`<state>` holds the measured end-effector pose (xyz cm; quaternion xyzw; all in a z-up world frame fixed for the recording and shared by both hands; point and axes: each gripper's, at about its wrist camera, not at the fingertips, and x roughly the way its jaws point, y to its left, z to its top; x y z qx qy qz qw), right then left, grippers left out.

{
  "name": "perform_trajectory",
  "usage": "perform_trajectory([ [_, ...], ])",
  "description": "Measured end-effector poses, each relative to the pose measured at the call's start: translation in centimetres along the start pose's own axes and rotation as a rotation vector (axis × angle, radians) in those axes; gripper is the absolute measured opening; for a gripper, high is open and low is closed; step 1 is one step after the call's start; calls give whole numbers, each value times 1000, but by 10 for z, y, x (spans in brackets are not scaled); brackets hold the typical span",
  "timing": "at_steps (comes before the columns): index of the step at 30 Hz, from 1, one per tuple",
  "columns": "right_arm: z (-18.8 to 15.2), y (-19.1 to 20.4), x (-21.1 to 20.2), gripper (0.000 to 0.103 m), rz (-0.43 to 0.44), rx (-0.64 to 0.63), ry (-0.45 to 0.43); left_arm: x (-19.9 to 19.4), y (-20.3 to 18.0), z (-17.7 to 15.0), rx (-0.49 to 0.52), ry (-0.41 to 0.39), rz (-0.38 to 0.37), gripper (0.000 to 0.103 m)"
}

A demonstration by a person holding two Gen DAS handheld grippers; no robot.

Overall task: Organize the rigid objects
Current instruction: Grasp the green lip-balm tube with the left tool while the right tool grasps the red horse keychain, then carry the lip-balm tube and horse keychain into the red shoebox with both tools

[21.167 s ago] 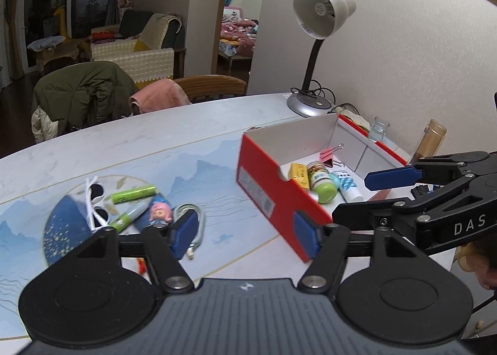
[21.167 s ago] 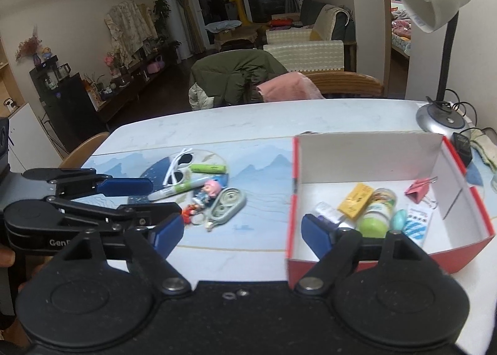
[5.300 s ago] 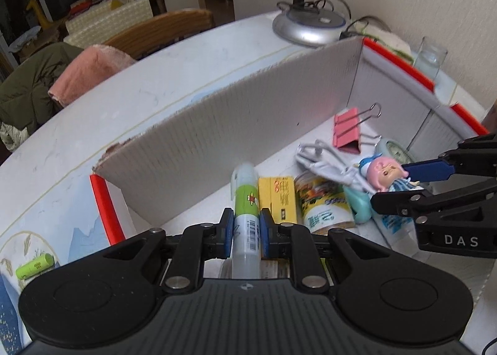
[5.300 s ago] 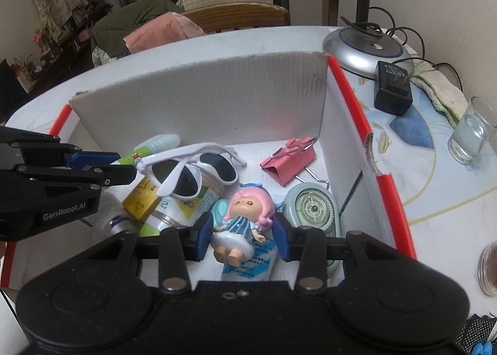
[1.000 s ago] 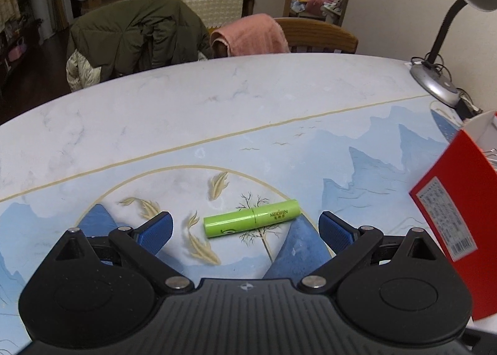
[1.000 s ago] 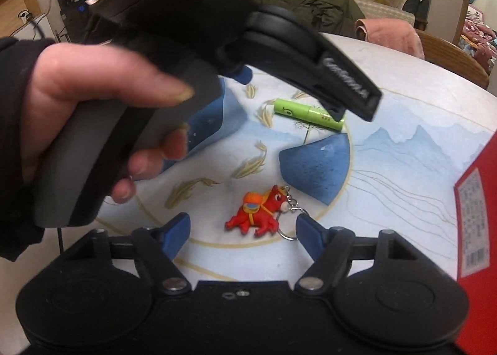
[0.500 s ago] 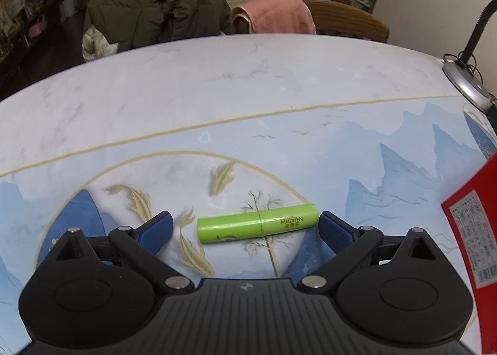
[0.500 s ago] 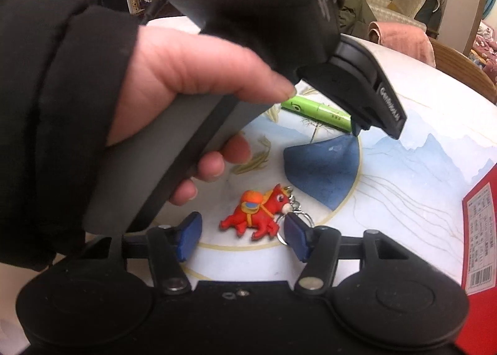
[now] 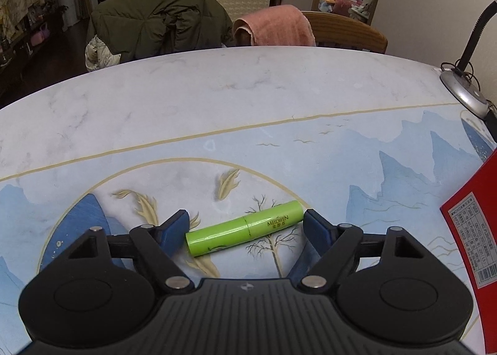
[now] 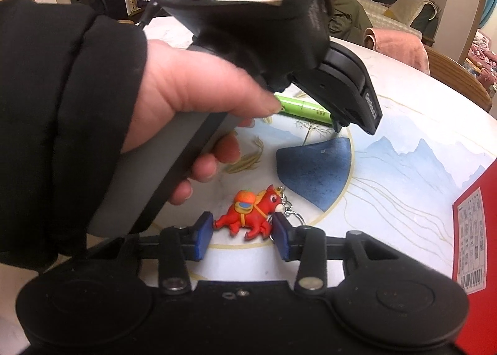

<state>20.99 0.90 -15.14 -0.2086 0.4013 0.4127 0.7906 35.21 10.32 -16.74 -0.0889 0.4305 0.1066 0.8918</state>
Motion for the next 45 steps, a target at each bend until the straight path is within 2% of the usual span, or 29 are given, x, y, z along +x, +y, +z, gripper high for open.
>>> perform_trajectory([
  [11,-16,-17,-29,40,2,114,-2,-17,12,-16,-17,10,-17,81],
  [23,-44,-50,-75,39,-9,254,-34,-75,9,-46,12,-9,-89,81],
  [34,-56,-66,-130,39,-14,321,-125,-145,-10,-58,69,-26,-156,80],
  [45,-47,-99,-199,39,-16,391,-274,-205,-56,-45,161,-92,-225,81],
])
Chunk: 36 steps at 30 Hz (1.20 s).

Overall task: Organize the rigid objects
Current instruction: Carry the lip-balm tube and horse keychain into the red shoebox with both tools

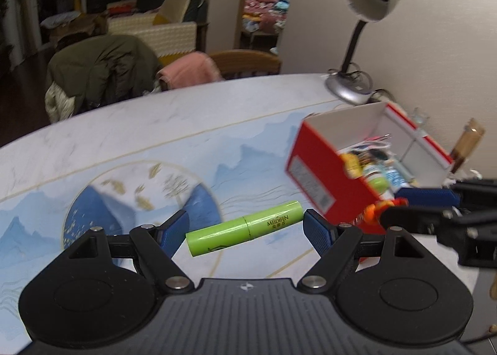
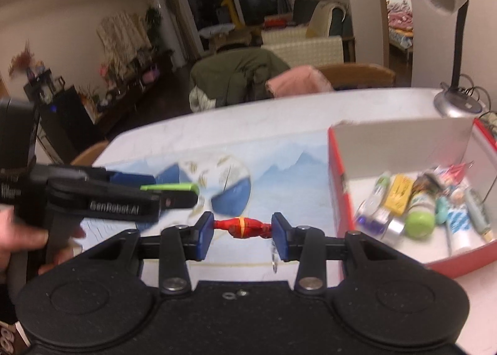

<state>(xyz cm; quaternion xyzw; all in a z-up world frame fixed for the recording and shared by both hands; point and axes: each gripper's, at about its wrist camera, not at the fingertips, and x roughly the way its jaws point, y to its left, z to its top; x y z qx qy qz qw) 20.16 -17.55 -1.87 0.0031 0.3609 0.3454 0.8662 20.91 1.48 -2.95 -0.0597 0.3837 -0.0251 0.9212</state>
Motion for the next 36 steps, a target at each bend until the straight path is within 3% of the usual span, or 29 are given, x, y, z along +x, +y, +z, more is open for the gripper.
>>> perform_trajectory([
  [9,20,-39,-27,39,-59,-3,-61,0,-53,28,88,-42,-36,80],
  [17,27,-81,-35,39,-101,-4,-70,23,-106,44,156,-25,-71,81],
  [36,27,-194,-19,39,-167,59,-3,124,-206,56,228,161,-85,80],
])
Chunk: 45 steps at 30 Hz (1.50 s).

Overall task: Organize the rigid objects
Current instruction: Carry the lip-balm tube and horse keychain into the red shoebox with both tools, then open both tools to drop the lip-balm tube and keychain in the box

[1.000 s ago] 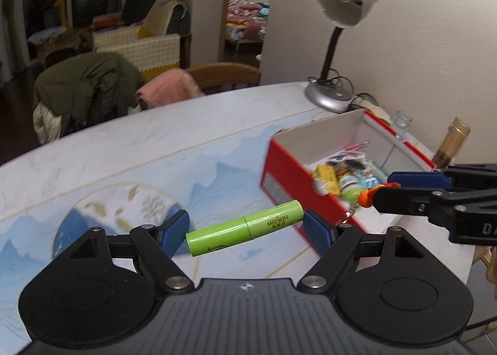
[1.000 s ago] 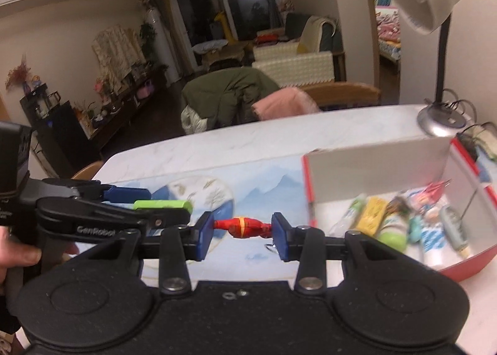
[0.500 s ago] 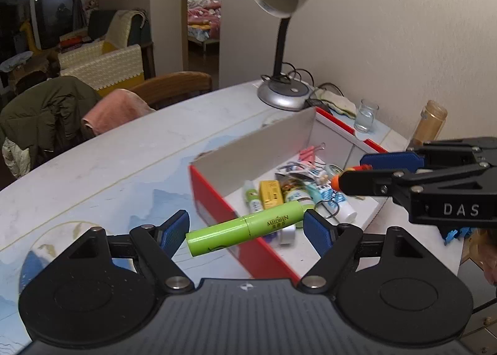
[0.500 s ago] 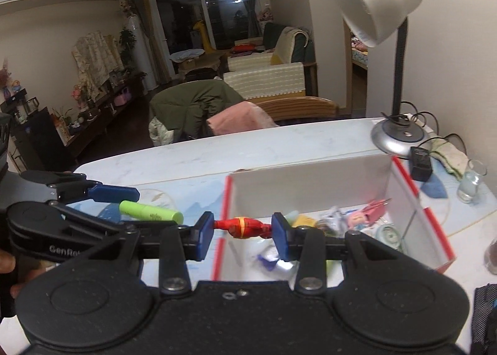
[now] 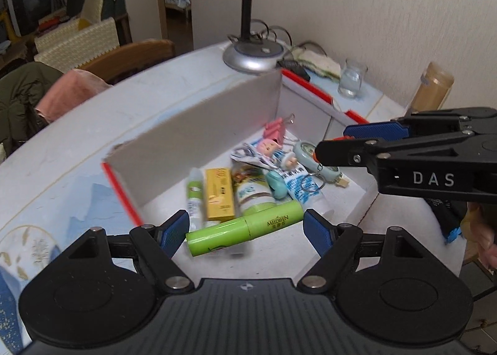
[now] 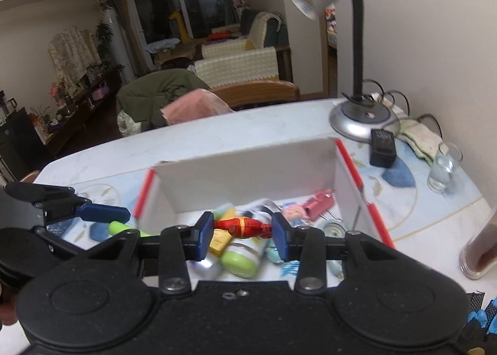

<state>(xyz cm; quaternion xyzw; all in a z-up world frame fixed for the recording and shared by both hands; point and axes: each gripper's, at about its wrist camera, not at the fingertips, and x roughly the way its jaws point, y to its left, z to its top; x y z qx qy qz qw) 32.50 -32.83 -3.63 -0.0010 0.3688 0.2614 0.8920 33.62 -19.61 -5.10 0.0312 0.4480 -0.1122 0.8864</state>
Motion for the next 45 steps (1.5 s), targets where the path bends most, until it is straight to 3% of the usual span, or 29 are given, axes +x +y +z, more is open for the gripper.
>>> perform_trajectory([
  [11,-7,-37,29,39,-20,37,79,60,-12,10,-25,110,49,80],
  [23,-16,-45,58,40,-4,52,189,90,-10,11,-64,207,51,81],
  [33,-18,-47,60,43,0,67,208,91,-10,13,-70,221,58,82],
  [38,-17,-47,55,55,7,67,194,87,-6,11,-110,212,50,83],
  [45,-13,-45,43,57,17,72,168,68,-2,5,-150,147,37,82],
])
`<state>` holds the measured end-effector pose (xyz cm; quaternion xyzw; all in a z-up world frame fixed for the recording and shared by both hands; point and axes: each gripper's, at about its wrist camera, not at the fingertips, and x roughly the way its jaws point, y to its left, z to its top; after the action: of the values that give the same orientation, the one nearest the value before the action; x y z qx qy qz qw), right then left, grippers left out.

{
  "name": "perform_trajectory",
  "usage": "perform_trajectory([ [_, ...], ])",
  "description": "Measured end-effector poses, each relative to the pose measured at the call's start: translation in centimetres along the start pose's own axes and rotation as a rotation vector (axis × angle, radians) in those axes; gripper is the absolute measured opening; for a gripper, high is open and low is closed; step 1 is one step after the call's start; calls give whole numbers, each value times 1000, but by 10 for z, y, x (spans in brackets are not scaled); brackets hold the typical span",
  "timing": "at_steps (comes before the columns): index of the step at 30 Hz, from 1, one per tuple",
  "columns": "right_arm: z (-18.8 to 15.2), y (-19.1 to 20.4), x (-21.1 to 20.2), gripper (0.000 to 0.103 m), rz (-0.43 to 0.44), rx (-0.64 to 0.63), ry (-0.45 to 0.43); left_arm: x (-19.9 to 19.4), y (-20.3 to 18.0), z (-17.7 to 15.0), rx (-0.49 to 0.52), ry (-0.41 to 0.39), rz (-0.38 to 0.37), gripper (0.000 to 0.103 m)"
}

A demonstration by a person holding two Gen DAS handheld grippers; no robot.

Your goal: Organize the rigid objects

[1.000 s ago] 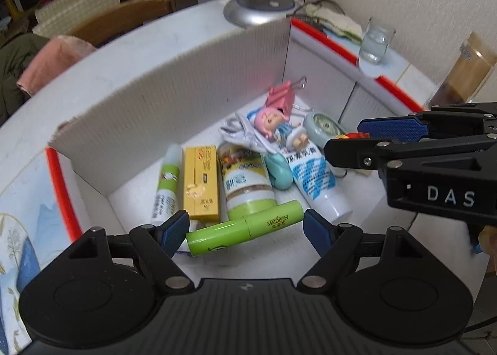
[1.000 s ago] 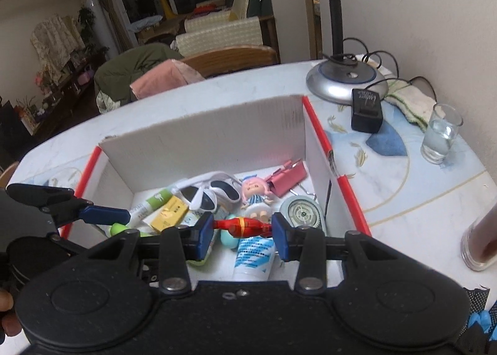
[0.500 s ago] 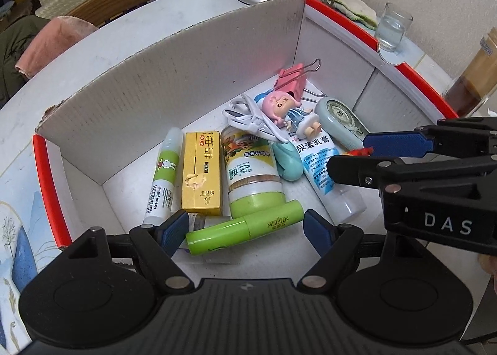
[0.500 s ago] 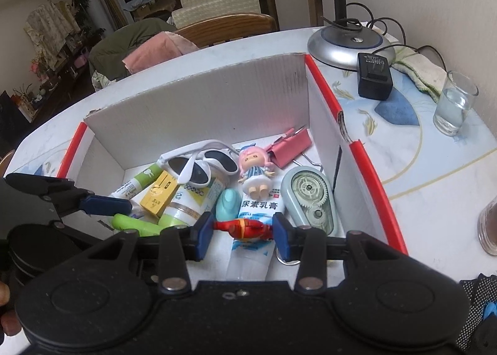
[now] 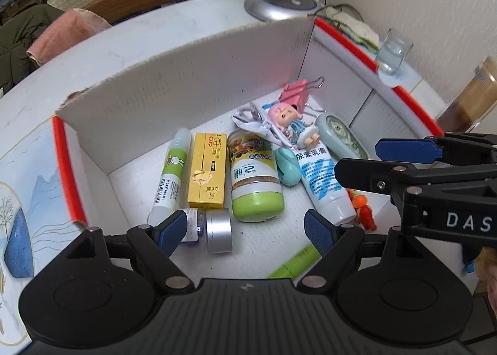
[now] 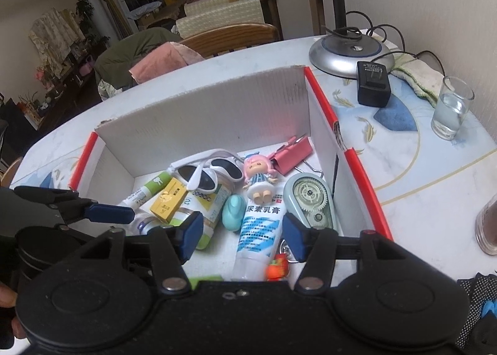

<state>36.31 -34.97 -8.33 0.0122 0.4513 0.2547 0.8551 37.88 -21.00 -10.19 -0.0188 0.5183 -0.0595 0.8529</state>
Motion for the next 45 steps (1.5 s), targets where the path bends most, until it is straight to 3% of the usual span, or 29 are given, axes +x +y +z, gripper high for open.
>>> perform_trajectory([
  [9,-3,16,-27,60,15,2,-47,-44,10,-15,-13,-135,-45,82],
  [17,-12,44,-62,64,17,13,-126,-94,22,-39,16,-260,-33,82],
  [28,-30,85,-96,71,8,17,-210,-145,49,-71,27,-347,-68,83],
  [33,-43,101,-110,81,13,12,-253,-162,53,-85,29,-377,-94,83],
  [39,-56,115,-128,87,-4,2,-294,-176,55,-99,35,-402,-98,99],
  [45,-71,121,-143,95,-36,16,-323,-186,57,-110,44,-433,-92,103],
])
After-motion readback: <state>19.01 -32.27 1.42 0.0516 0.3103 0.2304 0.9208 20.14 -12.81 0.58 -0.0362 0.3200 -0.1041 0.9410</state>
